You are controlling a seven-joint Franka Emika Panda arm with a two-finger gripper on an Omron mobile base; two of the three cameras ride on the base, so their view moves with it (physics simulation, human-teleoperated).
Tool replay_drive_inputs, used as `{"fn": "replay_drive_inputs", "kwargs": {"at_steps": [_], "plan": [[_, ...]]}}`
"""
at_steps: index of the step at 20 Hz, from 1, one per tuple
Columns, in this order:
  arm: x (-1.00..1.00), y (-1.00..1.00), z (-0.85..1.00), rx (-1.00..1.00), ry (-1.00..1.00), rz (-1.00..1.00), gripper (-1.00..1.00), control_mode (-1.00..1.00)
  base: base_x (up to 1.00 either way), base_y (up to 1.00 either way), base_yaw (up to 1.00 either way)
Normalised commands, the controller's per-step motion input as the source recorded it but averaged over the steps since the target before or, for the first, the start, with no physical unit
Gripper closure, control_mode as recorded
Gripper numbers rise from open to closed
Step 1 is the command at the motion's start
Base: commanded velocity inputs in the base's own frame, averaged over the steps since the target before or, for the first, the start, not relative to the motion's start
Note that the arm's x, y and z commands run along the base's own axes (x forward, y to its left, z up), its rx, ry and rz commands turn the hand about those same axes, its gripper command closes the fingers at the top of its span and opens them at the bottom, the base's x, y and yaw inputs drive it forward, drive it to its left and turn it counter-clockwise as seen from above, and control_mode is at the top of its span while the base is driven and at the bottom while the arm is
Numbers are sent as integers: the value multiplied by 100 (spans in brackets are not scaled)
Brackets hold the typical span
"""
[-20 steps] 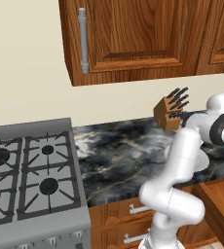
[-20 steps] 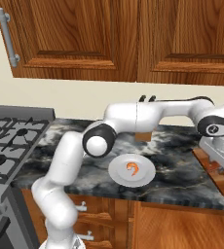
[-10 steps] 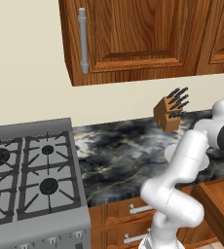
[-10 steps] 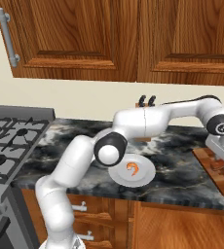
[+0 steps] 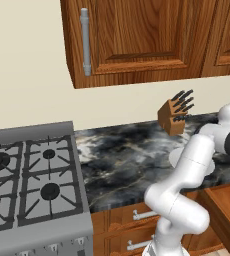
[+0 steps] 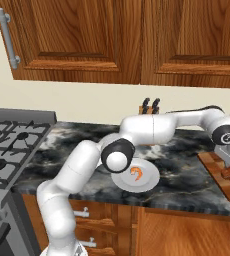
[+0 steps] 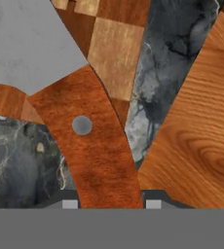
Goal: Pick up the knife from the drawer and place it on the cutting board. Then place the meat from the plate to the cutting board.
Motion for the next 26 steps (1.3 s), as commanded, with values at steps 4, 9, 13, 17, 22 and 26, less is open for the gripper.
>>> {"fn": "replay_drive_inputs", "kwargs": {"at_steps": [4,9,13,17,22,26], "plan": [[20,-19,-18,-10,0,0,100,-100,0,0,0],[14,-29,-4,0,0,0,100,-100,0,0,0],[16,-38,-6,0,0,0,100,-100,0,0,0],[22,-34,-9,0,0,0,100,-100,0,0,0],[6,-9,-21,0,0,0,100,-100,0,0,0],[0,0,-31,0,0,0,100,-100,0,0,0]]}}
